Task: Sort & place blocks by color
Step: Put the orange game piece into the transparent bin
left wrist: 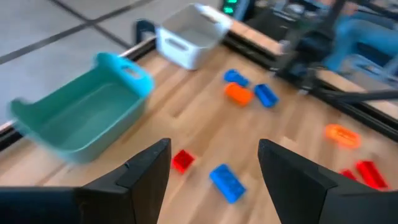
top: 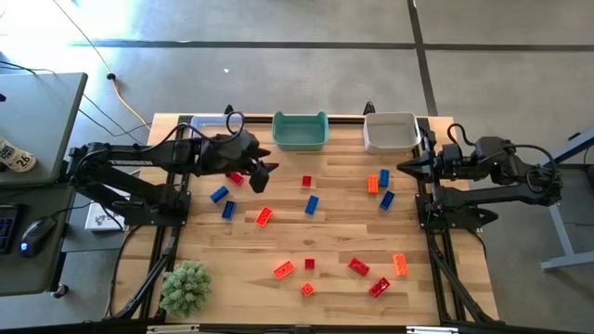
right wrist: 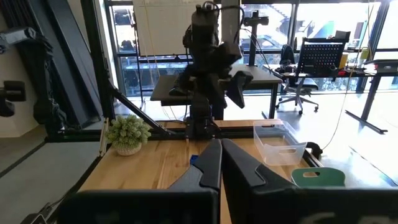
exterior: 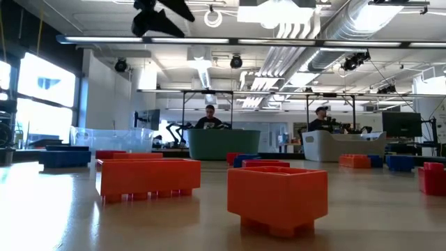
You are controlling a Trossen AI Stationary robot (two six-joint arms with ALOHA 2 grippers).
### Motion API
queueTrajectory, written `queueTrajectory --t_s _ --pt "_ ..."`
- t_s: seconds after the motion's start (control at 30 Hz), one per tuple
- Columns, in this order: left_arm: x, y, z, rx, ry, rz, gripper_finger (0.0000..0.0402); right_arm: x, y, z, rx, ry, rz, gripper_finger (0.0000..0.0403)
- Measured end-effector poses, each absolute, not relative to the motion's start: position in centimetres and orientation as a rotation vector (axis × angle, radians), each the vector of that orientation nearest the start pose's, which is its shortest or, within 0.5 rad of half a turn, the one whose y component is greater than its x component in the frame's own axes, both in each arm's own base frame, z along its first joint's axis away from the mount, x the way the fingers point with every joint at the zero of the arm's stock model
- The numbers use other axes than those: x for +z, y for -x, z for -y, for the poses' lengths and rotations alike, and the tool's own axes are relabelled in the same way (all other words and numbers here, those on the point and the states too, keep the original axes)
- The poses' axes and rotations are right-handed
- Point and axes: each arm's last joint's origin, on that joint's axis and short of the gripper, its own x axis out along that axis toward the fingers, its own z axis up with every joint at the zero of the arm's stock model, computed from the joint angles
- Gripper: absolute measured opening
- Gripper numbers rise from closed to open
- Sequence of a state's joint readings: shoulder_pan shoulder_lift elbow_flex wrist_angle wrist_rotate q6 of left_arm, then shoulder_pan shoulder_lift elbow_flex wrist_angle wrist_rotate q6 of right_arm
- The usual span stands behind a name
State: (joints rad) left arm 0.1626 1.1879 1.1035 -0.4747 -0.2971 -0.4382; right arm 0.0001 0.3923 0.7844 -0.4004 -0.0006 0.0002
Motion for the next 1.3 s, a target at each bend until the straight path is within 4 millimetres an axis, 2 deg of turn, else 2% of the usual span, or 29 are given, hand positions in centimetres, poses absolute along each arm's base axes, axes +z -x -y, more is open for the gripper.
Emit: queueTrajectory --t_s 0.1,0.27,0.43,0.67,1.0,1.1,1.3 --pt "34.6 -25.1 -4.8 0.502 0.404 -0.432 0.0232 35.3 -7.6 0.0 0.001 0.0 -0.008 0.0" --pt "34.2 -25.7 -4.9 0.528 0.494 -0.442 0.023 35.3 -7.6 0.0 0.0 0.0 -0.009 0.0" --pt "32.5 -26.3 -5.0 0.591 0.603 -0.529 0.0218 35.2 -7.6 0.0 0.001 0.0 -0.01 0.0" --pt "29.7 -27.4 -5.1 0.658 0.648 -0.682 0.0207 35.2 -7.6 0.0 0.0 0.0 -0.011 0.0" --pt "27.1 -29.2 -5.2 0.639 0.687 -0.794 0.0207 35.2 -7.6 0.0 0.0 0.0 -0.013 0.0" --pt "26.5 -29.4 -5.2 0.642 0.737 -0.825 0.0207 35.2 -7.6 0.0 0.001 0.0 -0.015 0.0" --pt "25.1 -29.2 -5.2 0.677 0.726 -0.949 0.0221 35.2 -7.6 0.0 0.0 0.0 -0.015 0.0"
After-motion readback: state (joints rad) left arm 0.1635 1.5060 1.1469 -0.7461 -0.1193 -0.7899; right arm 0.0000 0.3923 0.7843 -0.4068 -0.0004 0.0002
